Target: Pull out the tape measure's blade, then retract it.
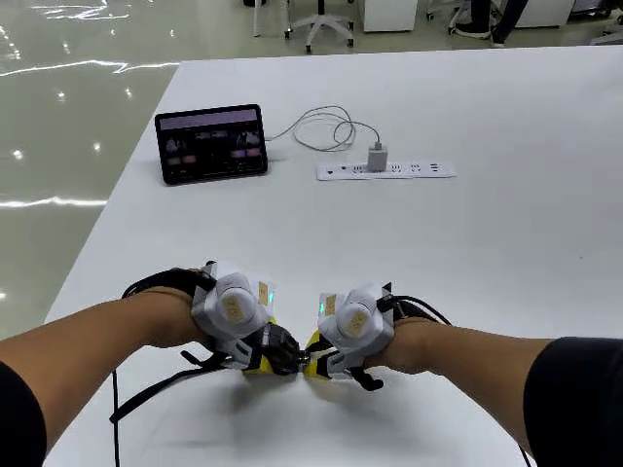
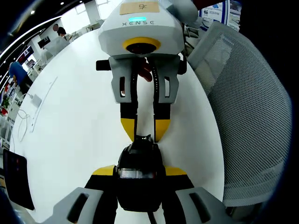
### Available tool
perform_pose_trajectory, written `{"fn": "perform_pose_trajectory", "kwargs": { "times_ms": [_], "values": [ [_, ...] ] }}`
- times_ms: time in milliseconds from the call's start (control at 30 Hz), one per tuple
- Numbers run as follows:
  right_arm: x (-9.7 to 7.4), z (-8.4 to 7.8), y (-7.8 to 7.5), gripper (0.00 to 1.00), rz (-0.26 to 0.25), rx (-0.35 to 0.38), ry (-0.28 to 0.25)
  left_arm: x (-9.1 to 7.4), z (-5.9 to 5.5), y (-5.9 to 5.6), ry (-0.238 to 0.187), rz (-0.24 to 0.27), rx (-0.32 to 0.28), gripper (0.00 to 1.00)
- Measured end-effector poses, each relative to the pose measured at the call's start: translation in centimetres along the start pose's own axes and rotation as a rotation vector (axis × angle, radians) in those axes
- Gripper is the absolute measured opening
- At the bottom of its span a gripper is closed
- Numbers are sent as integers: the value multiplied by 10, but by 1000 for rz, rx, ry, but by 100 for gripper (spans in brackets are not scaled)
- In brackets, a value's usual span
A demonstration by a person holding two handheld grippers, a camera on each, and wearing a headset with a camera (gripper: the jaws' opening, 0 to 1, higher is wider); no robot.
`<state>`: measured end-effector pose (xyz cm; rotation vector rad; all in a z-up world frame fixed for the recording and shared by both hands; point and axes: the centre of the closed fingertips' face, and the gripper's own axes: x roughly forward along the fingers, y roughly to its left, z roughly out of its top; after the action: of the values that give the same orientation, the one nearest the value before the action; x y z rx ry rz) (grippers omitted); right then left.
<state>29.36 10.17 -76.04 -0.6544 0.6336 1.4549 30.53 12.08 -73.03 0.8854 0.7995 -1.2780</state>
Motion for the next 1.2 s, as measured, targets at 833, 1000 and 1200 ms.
{"fn": "perform_pose_trajectory", "kwargs": {
  "times_ms": [833,1000,1200],
  "values": [
    [-6,-5,-2,9,32,-21,12,1,-1,-1,-5,9,-28,33],
    [-10,-8,-4,9,37,-16,14,1,0,0,-18,16,-39,33],
    [-12,-10,-5,10,34,10,11,1,0,0,-25,17,-48,33]
  ]
}}
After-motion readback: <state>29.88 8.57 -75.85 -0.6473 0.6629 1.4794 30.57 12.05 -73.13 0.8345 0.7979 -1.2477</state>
